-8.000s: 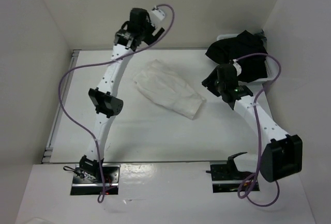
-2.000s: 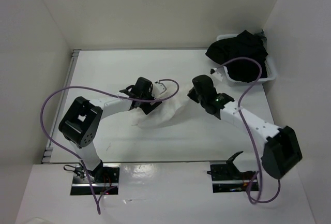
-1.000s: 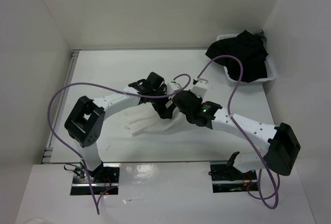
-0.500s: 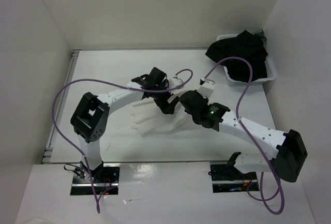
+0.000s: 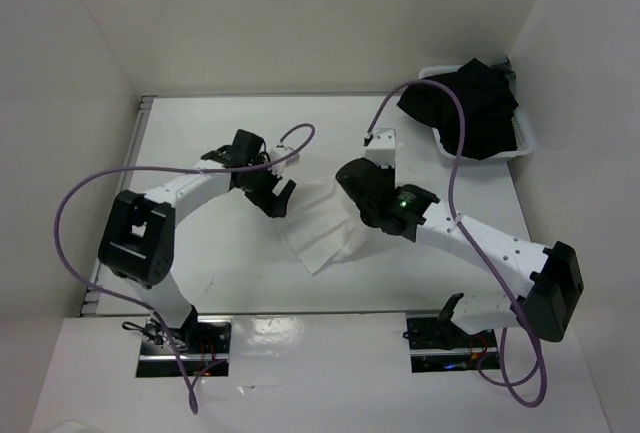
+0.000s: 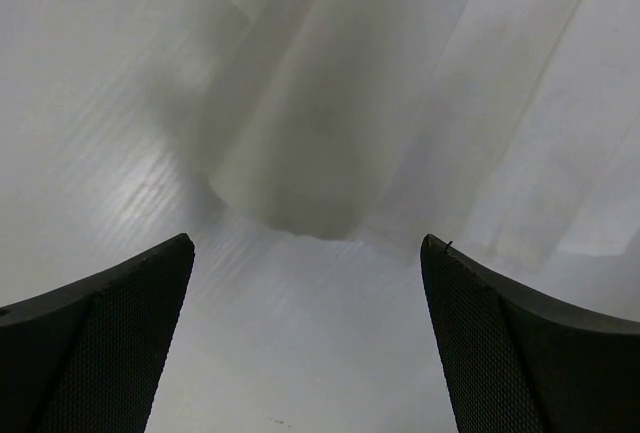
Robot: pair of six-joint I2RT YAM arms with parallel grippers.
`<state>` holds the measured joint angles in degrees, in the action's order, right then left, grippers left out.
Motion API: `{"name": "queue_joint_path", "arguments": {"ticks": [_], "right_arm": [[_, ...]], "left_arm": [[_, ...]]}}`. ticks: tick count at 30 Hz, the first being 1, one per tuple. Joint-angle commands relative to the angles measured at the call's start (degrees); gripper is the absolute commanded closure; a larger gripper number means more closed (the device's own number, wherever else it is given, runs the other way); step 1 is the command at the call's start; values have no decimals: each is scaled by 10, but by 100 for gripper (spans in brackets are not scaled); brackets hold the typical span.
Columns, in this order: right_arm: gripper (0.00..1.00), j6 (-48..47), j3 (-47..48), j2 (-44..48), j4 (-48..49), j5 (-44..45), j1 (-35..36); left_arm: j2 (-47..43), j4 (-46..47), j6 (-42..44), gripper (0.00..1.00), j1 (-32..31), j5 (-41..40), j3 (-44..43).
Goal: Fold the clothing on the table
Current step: Fold the skirt
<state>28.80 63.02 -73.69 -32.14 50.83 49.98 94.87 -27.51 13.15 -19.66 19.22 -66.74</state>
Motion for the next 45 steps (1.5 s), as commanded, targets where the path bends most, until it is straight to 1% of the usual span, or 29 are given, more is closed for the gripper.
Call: {"name": "queue_joint_path", "arguments": {"ticks": [1, 5, 6, 8, 9, 10, 11, 13, 14, 18, 22, 23, 24, 25, 28, 29, 30, 31, 32, 33, 34, 35, 36, 39, 41, 44, 45], "right_arm": [[100, -61, 30, -22, 36, 22, 33], [100, -61, 30, -62, 51, 9, 79], [100, -46, 30, -72, 51, 9, 101], [100, -45, 35, -94, 51, 3, 122], [100, -51, 35, -100, 62, 3, 135], [100, -58, 35, -105, 72, 3, 158], [100, -66, 35, -110, 93, -12, 166], [100, -95, 50, -127, 116, -34, 179], [100, -108, 50, -133, 143, -58, 179], [100, -146, 75, -181, 197, -109, 194], [100, -136, 75, -205, 218, -156, 206], [100, -136, 66, -205, 227, -172, 206], [100, -136, 61, -211, 246, -208, 206], [100, -136, 61, -225, 252, -220, 206], [99, -136, 66, -261, 252, -228, 211], [99, -136, 66, -283, 252, -228, 211], [99, -136, 66, -293, 252, -228, 211], [92, -136, 66, -302, 252, -228, 211], [88, -136, 66, -309, 252, -234, 211], [81, -130, 66, -315, 252, -234, 211], [52, -121, 66, -315, 252, -241, 211], [38, -121, 66, -307, 252, -241, 211], [31, -114, 66, -302, 252, -248, 211], [20, -114, 75, -263, 245, -260, 211], [19, -114, 87, -254, 230, -260, 211], [17, -114, 99, -203, 213, -254, 211], [17, -96, 99, -173, 212, -246, 211]], "left_arm": [[41, 41, -15, 0, -7, 1, 2], [81, 58, -15, 0, -7, 24, 15], [89, 63, -15, 0, -7, 30, 15], [109, 71, -15, 5, -14, 25, 20], [110, 84, -15, 12, -14, 25, 21], [116, 91, -15, 23, -14, 25, 26], [122, 91, -15, 27, -14, 25, 20], [127, 78, -3, 35, -14, 58, 13], [132, 78, 2, 40, -14, 65, 13], [132, 78, -3, 42, -20, 71, 7], [143, 73, -8, 45, -14, 76, 2], [151, 68, -8, 45, -7, 81, -7], [158, 68, -14, 45, -2, 81, -15], [158, 62, -14, 46, -2, 81, -16], [163, 55, -24, 46, -2, 81, -23], [163, 54, -24, 46, -2, 68, -23], [155, 54, -24, 43, -2, 60, -23], [149, 49, -24, 42, 4, 53, -23], [149, 49, -24, 40, 4, 45, -23], [142, 49, -32, 40, 9, 25, -23], [135, 43, -32, 38, 16, 17, -18], [127, 43, -37, 38, 16, 10, -18], [122, 43, -37, 38, 23, -5, -18], [96, 38, -37, 35, 29, -23, -5], [88, 38, -37, 35, 29, -23, -5], [77, 32, -51, 32, 29, -57, -5], [77, 32, -51, 32, 29, -66, -5]]}}
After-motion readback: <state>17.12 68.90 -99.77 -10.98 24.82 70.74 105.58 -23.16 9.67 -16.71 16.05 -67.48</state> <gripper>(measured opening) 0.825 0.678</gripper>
